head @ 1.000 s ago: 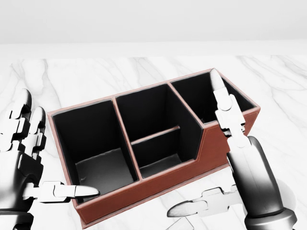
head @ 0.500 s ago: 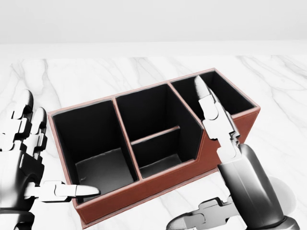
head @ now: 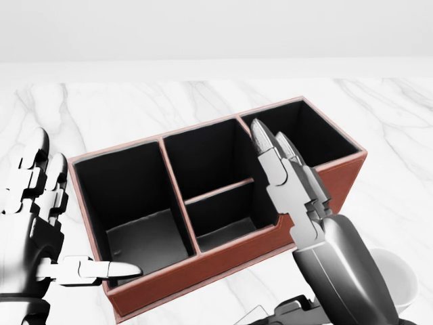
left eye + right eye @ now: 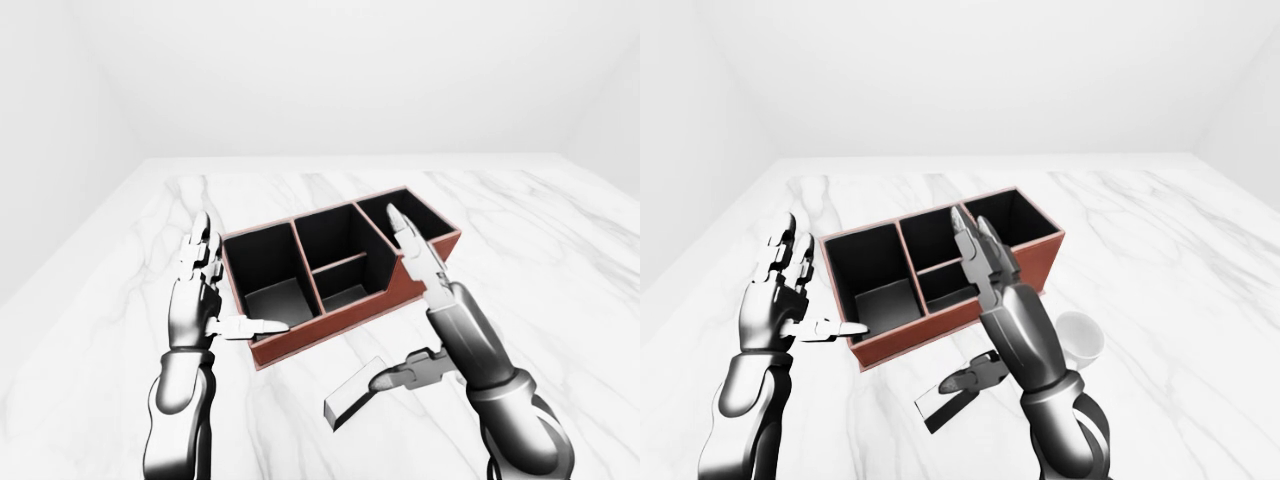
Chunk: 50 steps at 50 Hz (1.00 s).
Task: Pick up the book and place it in the front compartment of the caddy.
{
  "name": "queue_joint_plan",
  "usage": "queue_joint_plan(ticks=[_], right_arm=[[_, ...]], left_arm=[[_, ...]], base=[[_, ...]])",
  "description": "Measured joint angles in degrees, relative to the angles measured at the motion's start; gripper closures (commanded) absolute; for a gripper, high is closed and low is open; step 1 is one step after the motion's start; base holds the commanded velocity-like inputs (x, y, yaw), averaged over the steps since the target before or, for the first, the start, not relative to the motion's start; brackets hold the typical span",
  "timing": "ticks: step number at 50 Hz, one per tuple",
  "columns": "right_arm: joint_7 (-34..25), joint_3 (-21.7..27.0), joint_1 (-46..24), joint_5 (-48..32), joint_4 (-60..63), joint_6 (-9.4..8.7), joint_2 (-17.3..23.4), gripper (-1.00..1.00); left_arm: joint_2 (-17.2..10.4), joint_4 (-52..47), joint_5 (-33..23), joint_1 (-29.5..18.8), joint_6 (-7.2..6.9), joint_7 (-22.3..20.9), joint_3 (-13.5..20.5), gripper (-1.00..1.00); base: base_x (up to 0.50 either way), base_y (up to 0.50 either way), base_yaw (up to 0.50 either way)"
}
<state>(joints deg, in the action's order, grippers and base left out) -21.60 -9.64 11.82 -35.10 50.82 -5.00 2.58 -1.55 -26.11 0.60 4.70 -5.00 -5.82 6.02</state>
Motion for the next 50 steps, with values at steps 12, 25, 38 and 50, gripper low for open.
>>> queue_joint_plan(ticks=[12, 25, 38, 50], right_arm=[[-1.6, -2.4, 1.9, -2.6, 2.5, 0.00, 0.5, -1.00], [-2.3, -4.5, 3.7, -4.4, 4.2, 0.00, 1.3, -1.00], [-2.4, -6.0, 5.2, -6.1, 4.7, 0.00, 2.0, -1.00], [-1.9, -7.0, 6.7, -7.7, 4.1, 0.00, 2.8, -1.00]], left_arm=[[-0.1, 0.1, 0.0, -0.1, 0.00, 0.0, 0.1, -1.00], [-0.1, -0.1, 0.1, 0.0, 0.00, -0.1, 0.2, -1.00], [0.0, -0.1, 0.0, 0.1, 0.00, -0.2, 0.2, -1.00], [0.0, -0.1, 0.0, 0.1, 0.00, -0.1, 0.1, -1.00]], base=[[0.00, 0.00, 0.00], [0.00, 0.00, 0.00], [0.00, 0.00, 0.00], [0.00, 0.00, 0.00]])
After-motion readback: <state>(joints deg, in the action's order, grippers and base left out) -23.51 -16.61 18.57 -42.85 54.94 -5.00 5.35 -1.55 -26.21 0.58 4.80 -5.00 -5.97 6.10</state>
